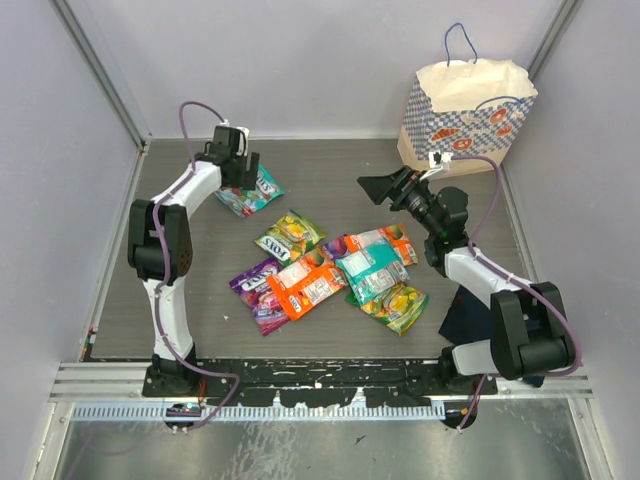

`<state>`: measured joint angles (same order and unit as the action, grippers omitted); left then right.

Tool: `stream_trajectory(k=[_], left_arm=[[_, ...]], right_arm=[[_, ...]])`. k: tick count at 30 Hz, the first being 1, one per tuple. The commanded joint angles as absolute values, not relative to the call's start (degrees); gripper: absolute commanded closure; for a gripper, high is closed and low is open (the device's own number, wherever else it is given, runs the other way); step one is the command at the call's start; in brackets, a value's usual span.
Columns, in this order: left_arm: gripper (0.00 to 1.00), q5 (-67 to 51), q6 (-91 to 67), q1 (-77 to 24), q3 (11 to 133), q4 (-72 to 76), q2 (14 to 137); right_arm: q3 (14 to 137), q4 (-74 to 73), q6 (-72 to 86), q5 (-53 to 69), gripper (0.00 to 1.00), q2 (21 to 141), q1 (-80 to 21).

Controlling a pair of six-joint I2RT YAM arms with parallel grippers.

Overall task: Take the snacks out of the paper bag
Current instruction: Move the snack to the center of the board.

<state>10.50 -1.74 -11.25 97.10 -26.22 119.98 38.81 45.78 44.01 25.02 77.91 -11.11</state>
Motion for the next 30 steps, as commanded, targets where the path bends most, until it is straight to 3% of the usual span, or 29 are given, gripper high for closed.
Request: stream_trajectory(k=[1, 4, 6, 8, 12, 16, 19, 26, 28, 30], left_arm=[[0.26, 2.5, 3.2, -11.42, 98.58, -23.24, 117.76], [0.59, 3.91, -0.37, -11.08, 99.32, -26.19, 119.58], [0.72, 4.09, -2.53, -10.99, 97.24, -26.06, 119.24], [0.78, 3.68, -3.86, -10.98, 93.12, -24.25, 117.52], [0.8, 2.99, -6.34, -10.98, 85.15, -20.62, 113.48], [0.95, 1.57, -10.43, -10.94, 79.53, -17.1, 111.9], [0.99, 1.4, -14.5, -10.98, 78.2, -17.65, 112.67], [0.99, -1.99, -21.14, -11.07, 74.29, -16.69, 107.69], [0.85, -2.18, -19.58, -11.07, 74.8, -16.66, 104.36], [0.52, -1.64, -16.25, -11.03, 76.24, -16.5, 101.38]], right_arm=[[41.31, 50.7, 45.67, 26.85, 0.01, 78.39, -10.86], [41.07, 50.66, 45.7, 27.22, 0.01, 78.03, -10.88], [40.89, 50.35, 45.51, 27.3, 0.01, 77.76, -10.88], [40.86, 49.83, 45.15, 27.29, 0.01, 77.4, -10.83], [40.53, 49.68, 44.89, 27.07, 0.01, 77.46, -10.88], [40.41, 51.2, 46.28, 27.88, 0.01, 79.04, -10.86], [40.52, 51.58, 46.89, 28.64, 0.01, 79.46, -10.88], [40.78, 50.53, 46.41, 28.75, 0.01, 78.66, -10.81], [40.87, 50.54, 46.47, 28.87, 0.01, 78.68, -10.83], [40.88, 50.58, 46.69, 28.92, 0.01, 78.59, -10.82]])
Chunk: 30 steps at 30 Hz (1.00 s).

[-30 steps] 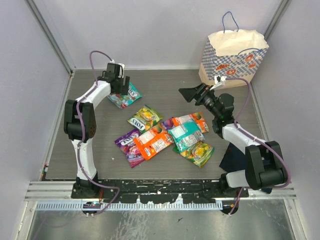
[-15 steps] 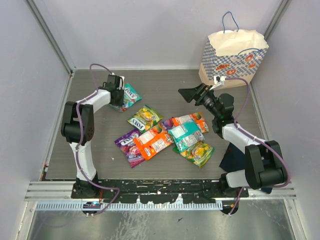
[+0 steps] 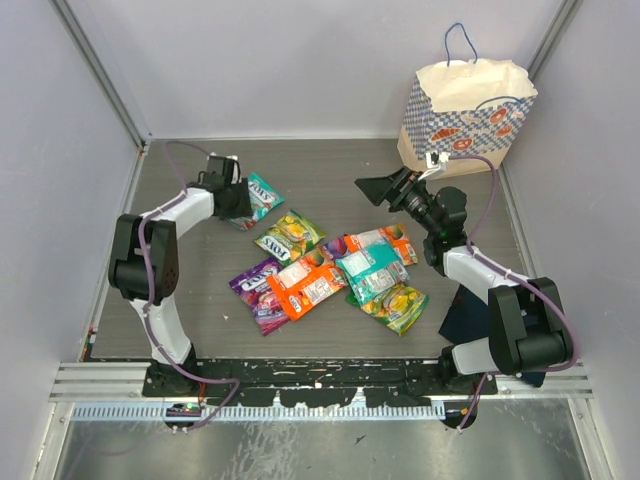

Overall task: Take the snacks out of the paper bag
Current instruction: Move the snack to the center of the board.

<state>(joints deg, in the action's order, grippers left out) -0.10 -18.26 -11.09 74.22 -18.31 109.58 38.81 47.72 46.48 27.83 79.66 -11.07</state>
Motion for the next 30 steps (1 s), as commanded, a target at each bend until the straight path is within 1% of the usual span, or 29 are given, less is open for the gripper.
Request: stream_trajectory(k=[1, 2, 4, 8, 11, 18, 21, 23, 25, 28, 30], left_arm=[[0.31, -1.0, -13.97, -11.05, 76.92, -16.02, 100.5], [0.19, -0.28, -11.71, -11.07, 78.04, -16.17, 100.43], [0.02, 0.37, -5.76, -11.07, 82.08, -18.76, 102.64], [0.02, -2.09, 4.83, -11.14, 90.21, -26.29, 109.58], [0.02, -7.08, 11.86, -11.59, 90.41, -24.44, 112.46], [0.02, -9.07, 18.95, -12.21, 99.44, -31.61, 120.84], [0.02, -11.12, 20.38, -12.27, 101.2, -33.63, 122.68], [0.02, -9.6, 20.44, -12.24, 101.25, -33.15, 123.2], [0.02, -4.02, 19.35, -12.23, 101.68, -31.8, 124.4], [0.02, 5.57, 16.91, -11.57, 106.19, -32.98, 128.71], [0.02, 9.81, 14.42, -10.61, 110.07, -34.5, 132.34]], right_arm=[[40.87, 50.78, 46.86, 28.96, 0.01, 78.58, -10.83], [40.87, 51.09, 47.07, 29.04, 0.01, 78.62, -10.82], [40.96, 51.74, 47.57, 29.3, 0.01, 78.7, -10.89], [41.94, 52.07, 48.52, 30.07, 0.01, 79.42, -10.84], [42.1, 53.57, 49.98, 30.11, 0.01, 80.06, -10.9], [41.93, 55.22, 51.75, 30.96, 0.01, 81.01, -10.86], [42.08, 55.25, 51.77, 30.9, 0.01, 81.33, -10.89], [42.39, 55.27, 52.03, 30.91, 0.01, 81.74, -10.87], [42.69, 55.68, 52.5, 31.16, 0.01, 82.23, -10.85], [42.72, 55.93, 52.88, 31.03, 0.01, 82.59, -10.93], [42.76, 56.21, 53.42, 30.86, 0.01, 82.82, -10.89]])
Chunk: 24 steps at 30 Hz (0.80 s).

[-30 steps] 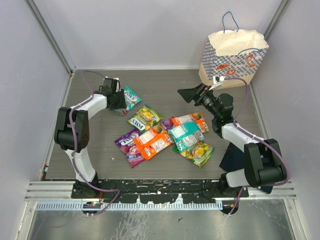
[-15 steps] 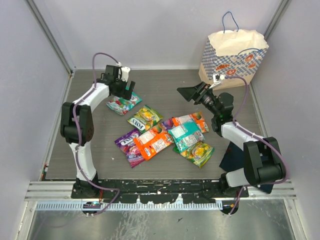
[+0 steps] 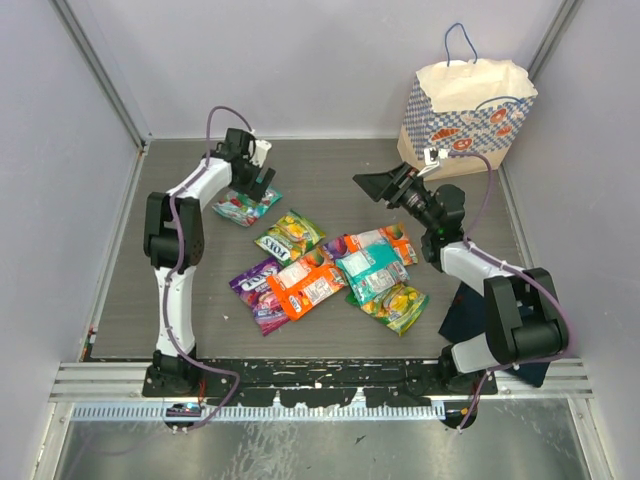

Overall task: Take the snacks out of the paper bag
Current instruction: Move the snack to the center of the board.

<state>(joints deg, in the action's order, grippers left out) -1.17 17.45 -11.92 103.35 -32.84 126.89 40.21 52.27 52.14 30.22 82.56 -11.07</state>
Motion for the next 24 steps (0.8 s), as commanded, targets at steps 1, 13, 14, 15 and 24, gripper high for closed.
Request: stream_trajectory(k=[1, 13, 14, 15, 24], left_arm=[[0.02, 11.12, 13.21, -10.15, 112.01, -35.96, 133.84], [0.02, 19.07, 13.85, -4.86, 116.31, -32.15, 138.69], [0.02, 19.03, 14.71, -4.57, 117.32, -32.12, 139.02], [0.02, 18.89, 14.91, -4.39, 118.69, -32.82, 139.34], [0.02, 9.03, 0.82, -4.7, 106.73, -26.39, 120.25]], right_arm=[[42.79, 56.39, 53.7, 30.93, 0.01, 82.87, -10.9], [45.0, 56.77, 55.26, 31.99, 0.01, 84.47, -10.94], [45.2, 56.89, 55.42, 32.22, 0.01, 84.68, -10.9], [45.35, 56.82, 55.45, 32.56, 0.01, 84.72, -10.86], [45.44, 55.97, 54.0, 33.32, 0.0, 84.59, -10.87]])
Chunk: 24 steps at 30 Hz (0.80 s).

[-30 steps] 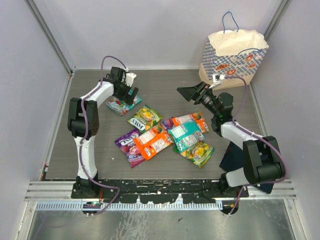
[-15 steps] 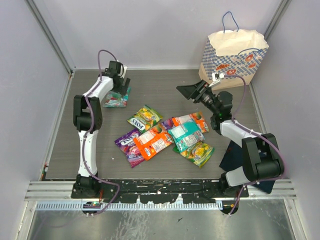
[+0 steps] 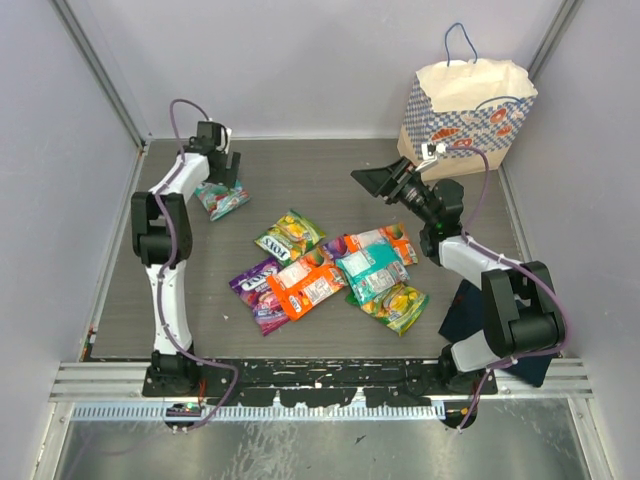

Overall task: Take the snacks out of the paper bag
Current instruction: Move the snack to the center of the board.

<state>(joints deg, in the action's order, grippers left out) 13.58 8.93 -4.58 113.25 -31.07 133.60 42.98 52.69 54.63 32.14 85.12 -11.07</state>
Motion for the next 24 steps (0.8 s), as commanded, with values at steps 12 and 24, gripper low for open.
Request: stream_trajectory(k=[12, 24], left_arm=[[0.01, 9.18, -20.19, -7.04, 87.52, -22.0, 114.27], [0.02, 9.41, -21.66, -6.15, 90.81, -25.43, 121.9]], right_arm=[[45.34, 54.27, 52.53, 33.43, 0.0, 84.77, -10.89], [45.43, 53.55, 51.79, 33.43, 0.0, 85.12, -10.85]])
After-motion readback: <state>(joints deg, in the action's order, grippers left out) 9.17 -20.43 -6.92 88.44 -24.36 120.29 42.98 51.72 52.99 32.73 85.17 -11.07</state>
